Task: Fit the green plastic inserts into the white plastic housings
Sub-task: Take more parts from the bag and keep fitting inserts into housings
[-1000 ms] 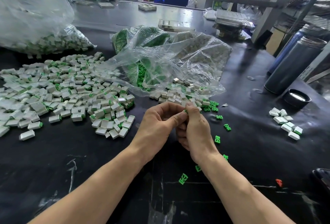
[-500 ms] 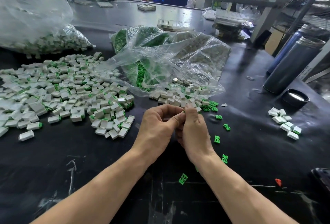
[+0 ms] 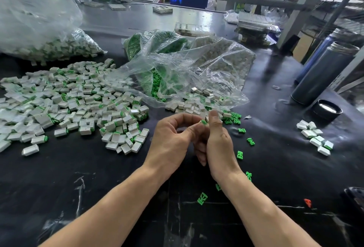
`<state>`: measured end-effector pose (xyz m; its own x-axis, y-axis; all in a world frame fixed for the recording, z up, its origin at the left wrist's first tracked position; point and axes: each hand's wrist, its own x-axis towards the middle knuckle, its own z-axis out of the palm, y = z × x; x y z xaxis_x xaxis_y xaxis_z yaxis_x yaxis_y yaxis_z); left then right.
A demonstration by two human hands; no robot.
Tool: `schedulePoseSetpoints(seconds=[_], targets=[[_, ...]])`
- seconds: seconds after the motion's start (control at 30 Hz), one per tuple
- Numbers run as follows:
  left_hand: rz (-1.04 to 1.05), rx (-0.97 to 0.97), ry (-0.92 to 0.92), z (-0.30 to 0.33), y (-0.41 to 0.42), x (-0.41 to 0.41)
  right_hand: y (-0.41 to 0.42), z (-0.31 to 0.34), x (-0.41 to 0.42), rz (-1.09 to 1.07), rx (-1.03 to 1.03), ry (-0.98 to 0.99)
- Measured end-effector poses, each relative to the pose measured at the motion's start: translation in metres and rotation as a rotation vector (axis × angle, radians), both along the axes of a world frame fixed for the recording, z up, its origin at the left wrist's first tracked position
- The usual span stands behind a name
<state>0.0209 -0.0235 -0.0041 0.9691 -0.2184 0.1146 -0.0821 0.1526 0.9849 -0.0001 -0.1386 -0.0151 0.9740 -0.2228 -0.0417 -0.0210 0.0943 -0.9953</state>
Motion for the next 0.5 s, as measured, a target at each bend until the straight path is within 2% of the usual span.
schedulePoseSetpoints(seconds=[0.13,0.27,0.5], targets=[[0.092,0.148,-0.094,0.000,0.007,0.007,-0.004,0.001,0.001,-0.076,-0.162,-0.101],[0.088,0.206,-0.132,-0.002,0.015,0.010,-0.008,0.001,0.003,-0.079,-0.310,-0.177],[0.065,0.292,-0.147,-0.005,0.019,0.013,-0.010,0.002,0.003,-0.066,-0.363,-0.138]])
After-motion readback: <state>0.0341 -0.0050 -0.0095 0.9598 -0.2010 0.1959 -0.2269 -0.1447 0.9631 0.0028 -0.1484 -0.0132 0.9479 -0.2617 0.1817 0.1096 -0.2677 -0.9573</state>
